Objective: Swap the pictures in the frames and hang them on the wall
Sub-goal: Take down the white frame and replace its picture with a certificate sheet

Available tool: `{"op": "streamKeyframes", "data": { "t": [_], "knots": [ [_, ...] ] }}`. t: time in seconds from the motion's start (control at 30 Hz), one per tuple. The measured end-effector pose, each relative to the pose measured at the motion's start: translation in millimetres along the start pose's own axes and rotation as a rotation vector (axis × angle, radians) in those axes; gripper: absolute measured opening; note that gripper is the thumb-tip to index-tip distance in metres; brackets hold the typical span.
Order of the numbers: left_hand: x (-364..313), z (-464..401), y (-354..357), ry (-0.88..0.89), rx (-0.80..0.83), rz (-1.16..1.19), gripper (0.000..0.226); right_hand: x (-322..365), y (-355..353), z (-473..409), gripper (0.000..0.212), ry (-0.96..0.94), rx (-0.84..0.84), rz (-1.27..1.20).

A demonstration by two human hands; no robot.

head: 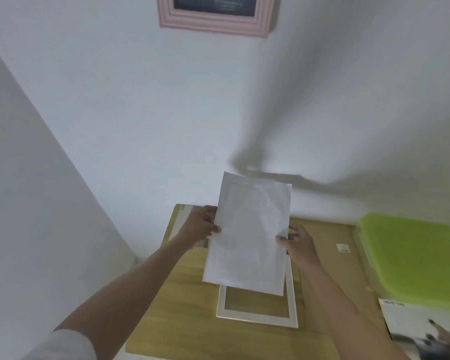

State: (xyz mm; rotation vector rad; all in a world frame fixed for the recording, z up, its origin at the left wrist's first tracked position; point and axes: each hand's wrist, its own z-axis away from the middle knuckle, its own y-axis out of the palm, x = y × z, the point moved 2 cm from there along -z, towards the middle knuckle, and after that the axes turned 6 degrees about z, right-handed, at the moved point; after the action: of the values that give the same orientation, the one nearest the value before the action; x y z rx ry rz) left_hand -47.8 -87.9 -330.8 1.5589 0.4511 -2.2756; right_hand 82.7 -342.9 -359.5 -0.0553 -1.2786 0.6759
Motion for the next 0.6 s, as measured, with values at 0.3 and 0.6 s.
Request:
{"op": "streamKeyframes", "data": {
  "t": [0.3, 0.6],
  "knots": [
    [61.9, -17.6, 41.1, 0.055, -0.065, -0.416, 0.052, -46.7, -3.2, -10.0, 0.052, 0.068, -0.012, 0.227],
    [94.8, -21.3, 56.0, -0.048, -0.069, -0.537, 0.056, -84.5, -3.3, -22.3, 0.051, 0.122, 0.098, 0.349]
  ]
}}
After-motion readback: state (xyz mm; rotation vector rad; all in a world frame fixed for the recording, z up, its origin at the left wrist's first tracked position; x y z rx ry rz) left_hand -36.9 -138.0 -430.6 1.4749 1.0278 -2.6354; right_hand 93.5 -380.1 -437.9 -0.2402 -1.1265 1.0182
